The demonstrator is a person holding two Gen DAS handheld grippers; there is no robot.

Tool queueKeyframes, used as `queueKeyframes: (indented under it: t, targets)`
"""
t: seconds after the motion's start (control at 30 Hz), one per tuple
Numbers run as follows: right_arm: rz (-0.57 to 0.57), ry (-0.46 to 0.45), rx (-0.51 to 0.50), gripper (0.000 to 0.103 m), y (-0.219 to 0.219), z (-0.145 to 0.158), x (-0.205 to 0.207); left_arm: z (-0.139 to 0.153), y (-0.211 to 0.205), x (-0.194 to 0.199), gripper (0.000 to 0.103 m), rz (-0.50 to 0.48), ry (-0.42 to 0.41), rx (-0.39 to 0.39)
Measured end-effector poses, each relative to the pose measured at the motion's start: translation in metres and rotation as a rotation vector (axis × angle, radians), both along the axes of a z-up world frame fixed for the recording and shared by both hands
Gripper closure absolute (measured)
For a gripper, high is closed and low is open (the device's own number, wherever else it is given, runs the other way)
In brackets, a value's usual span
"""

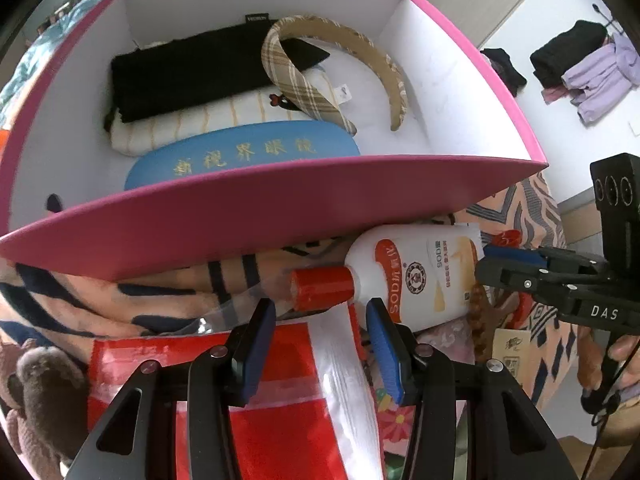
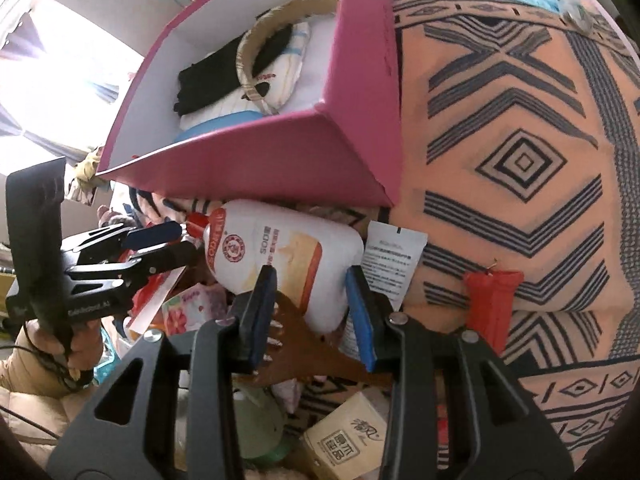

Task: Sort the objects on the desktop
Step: 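Move the left tool down to the white lotion bottle with red cap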

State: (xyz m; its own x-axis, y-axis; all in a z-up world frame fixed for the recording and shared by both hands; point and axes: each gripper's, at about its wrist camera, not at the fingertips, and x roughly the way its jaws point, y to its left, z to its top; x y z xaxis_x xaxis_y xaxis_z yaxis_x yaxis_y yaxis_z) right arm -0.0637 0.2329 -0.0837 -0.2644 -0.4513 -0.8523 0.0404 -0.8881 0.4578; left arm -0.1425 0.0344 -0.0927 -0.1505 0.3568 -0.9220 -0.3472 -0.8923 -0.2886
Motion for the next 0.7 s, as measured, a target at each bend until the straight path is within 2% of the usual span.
queueKeyframes:
  t: [0.33,0.7]
  targets:
    - [-0.020,-0.003,0.007,0.064,0.0016,-0.0039,-0.0006,0.0008,0.0040,-0.0056,0.057,-0.021,-0.030,0.044]
    - [-0.013,0.027,0.046,0.063,-0.0036,-0.0019,0.0008,0.0052,0.0097,0.0009,0.057,-0.030,-0.017,0.016]
